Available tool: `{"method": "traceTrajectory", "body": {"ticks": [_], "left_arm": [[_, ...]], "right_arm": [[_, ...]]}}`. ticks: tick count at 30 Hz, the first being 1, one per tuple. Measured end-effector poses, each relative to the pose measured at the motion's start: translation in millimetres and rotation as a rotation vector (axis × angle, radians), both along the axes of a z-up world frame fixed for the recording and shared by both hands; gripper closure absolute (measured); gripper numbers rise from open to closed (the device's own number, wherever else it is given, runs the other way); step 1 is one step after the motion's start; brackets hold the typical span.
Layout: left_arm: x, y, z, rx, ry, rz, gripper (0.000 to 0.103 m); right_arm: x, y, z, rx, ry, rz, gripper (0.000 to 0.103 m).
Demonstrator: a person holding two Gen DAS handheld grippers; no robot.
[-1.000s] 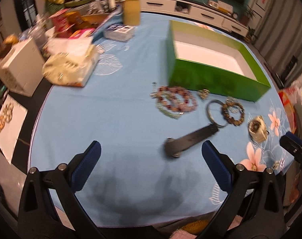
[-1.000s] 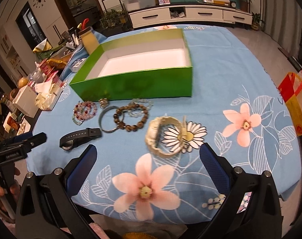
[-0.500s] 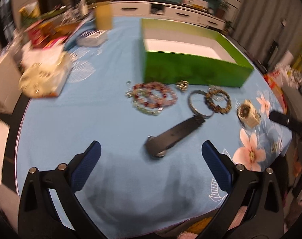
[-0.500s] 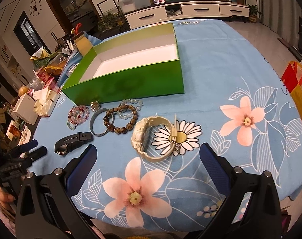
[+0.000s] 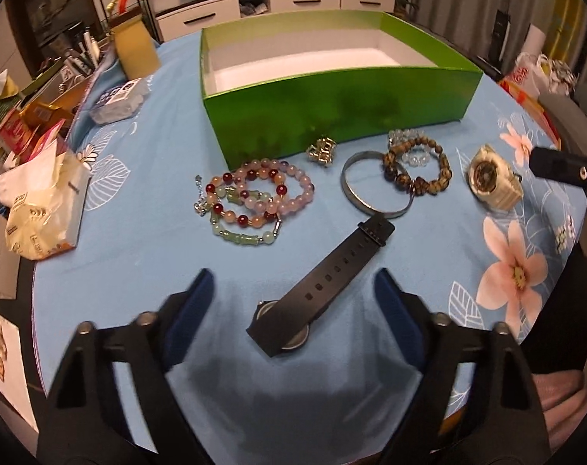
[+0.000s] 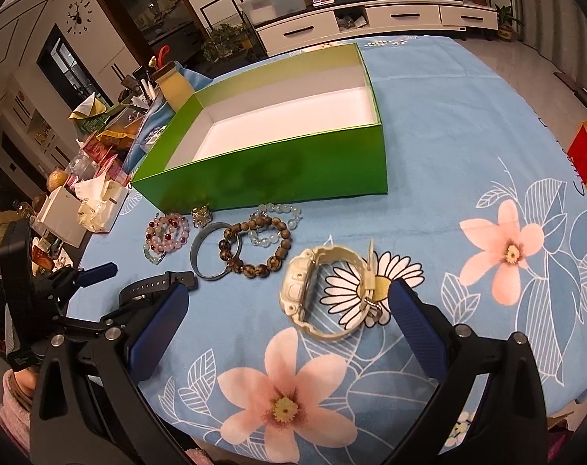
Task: Organize jewelry
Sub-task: 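Grasp the black watch strap with the left tool while the right tool approaches the brown bead bracelet, then grasp the brown wooden bead bracelet with the right tool while the left tool holds the strap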
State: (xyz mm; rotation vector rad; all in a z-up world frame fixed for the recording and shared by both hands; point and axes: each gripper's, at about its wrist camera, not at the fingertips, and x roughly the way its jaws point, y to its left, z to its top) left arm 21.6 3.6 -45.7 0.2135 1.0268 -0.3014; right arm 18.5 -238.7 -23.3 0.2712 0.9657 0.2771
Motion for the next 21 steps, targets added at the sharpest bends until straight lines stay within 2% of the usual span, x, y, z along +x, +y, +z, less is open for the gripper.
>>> {"method": "traceTrajectory", "body": {"ticks": [1, 5, 8, 11, 14, 19, 21], "left_arm": [[0.2, -0.3, -1.1, 0.0, 0.008, -0.008, 0.03], [2.4, -1.1, -5.6, -0.012, 0.05, -0.038, 0.067], [2.0, -0.1, -7.4, -0.02, 0.056, -0.029, 0.074], [2.9, 9.2, -3.4, -0.101, 0.066, 0.006, 0.085], [2.4, 22.8, 6.4, -0.208, 0.05, 0.057, 0.086], [3.4, 34.3, 18.7, -0.285, 0.018, 0.115, 0.086], [1.9, 36.5, 23.2, -0.314, 0.012, 0.126, 0.086]], "right_arm": [[1.5, 0.1, -0.1, -0.001, 0.001, 0.0, 0.001], [11.1, 2.1, 1.1, -0.013, -0.002, 0.007, 0.001], [20.9, 5.9, 3.1, -0.047, -0.014, 0.016, 0.001], [30.1, 10.0, 2.7, -0.069, -0.021, 0.036, 0.006], [39.6, 13.4, 1.7, -0.081, -0.021, 0.063, 0.012], [57.9, 13.5, -1.3, -0.084, 0.008, 0.096, 0.028], [63.0, 14.1, -2.6, -0.078, 0.024, 0.122, 0.04]]}}
